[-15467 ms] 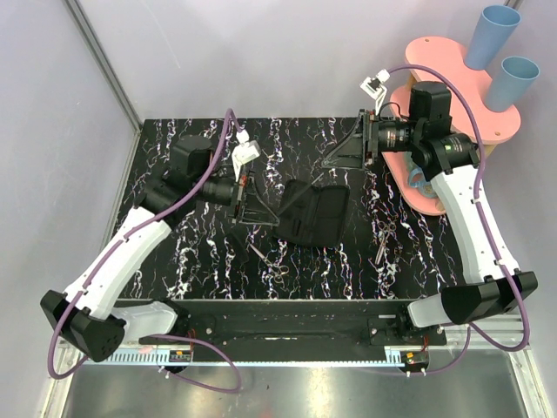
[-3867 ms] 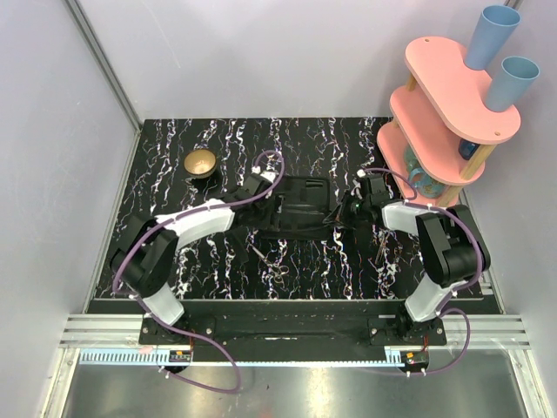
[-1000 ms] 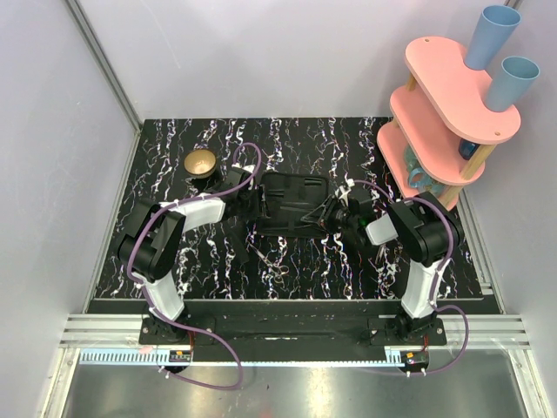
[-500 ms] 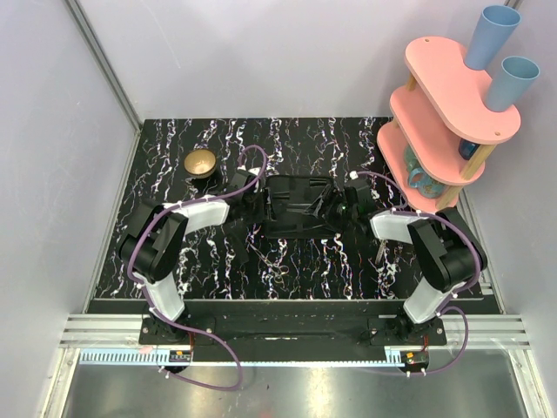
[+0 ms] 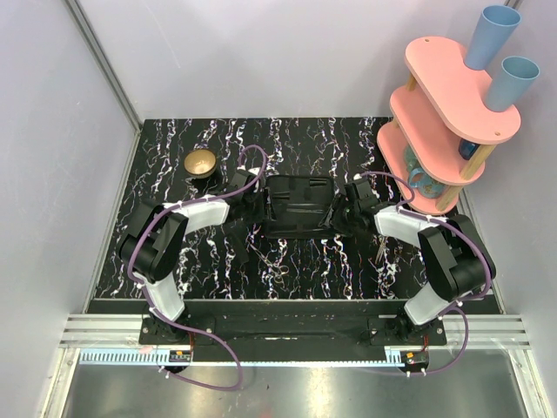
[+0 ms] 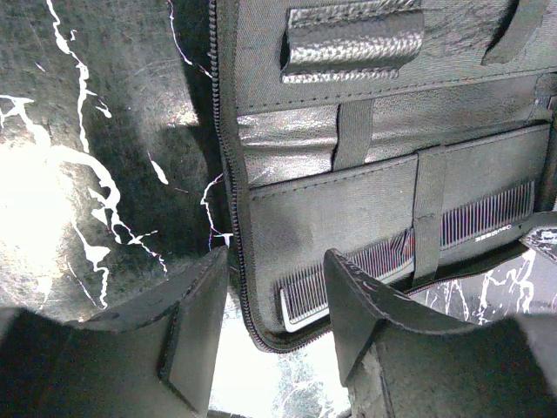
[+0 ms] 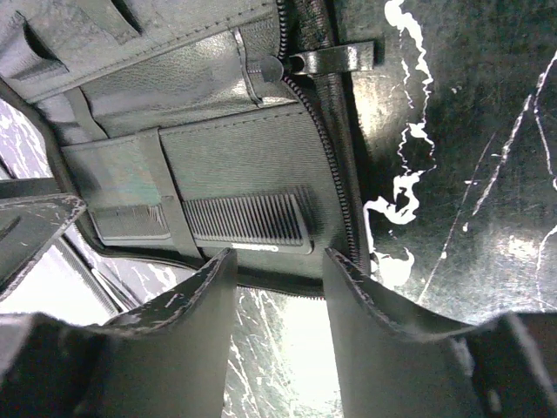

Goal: Sort the hair-cutting tools
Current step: Place the comb in the hairdressing tool bag.

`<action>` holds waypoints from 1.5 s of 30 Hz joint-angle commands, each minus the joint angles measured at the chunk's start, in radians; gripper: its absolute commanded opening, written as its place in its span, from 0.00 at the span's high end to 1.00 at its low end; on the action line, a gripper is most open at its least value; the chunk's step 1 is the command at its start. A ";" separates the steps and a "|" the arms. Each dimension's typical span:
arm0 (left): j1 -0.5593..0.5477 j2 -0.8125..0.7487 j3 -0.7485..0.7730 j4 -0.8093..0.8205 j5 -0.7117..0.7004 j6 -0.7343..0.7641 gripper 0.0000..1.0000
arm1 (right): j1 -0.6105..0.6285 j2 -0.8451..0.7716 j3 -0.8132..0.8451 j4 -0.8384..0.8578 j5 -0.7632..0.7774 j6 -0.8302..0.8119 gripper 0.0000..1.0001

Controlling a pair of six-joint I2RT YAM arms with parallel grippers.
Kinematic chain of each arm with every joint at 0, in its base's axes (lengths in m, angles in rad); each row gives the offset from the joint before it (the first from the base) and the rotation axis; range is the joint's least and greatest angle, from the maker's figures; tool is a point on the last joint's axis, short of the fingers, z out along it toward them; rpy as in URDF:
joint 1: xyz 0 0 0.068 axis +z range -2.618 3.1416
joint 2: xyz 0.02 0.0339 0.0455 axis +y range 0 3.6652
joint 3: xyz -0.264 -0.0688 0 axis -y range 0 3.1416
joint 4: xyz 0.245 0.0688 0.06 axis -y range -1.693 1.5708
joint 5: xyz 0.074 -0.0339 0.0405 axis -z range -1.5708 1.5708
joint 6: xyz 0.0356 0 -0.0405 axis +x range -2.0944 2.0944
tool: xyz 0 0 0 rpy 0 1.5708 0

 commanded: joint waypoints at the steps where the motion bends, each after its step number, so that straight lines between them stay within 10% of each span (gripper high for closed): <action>1: -0.005 0.050 -0.013 -0.080 0.023 -0.006 0.48 | -0.004 0.041 -0.029 -0.067 0.047 -0.062 0.54; 26: -0.005 0.065 -0.010 -0.129 -0.037 -0.024 0.58 | -0.003 0.107 0.184 -0.004 0.068 -0.241 0.76; 45: -0.008 0.076 -0.021 -0.115 -0.014 -0.041 0.64 | -0.001 0.039 0.046 -0.088 -0.044 -0.207 0.85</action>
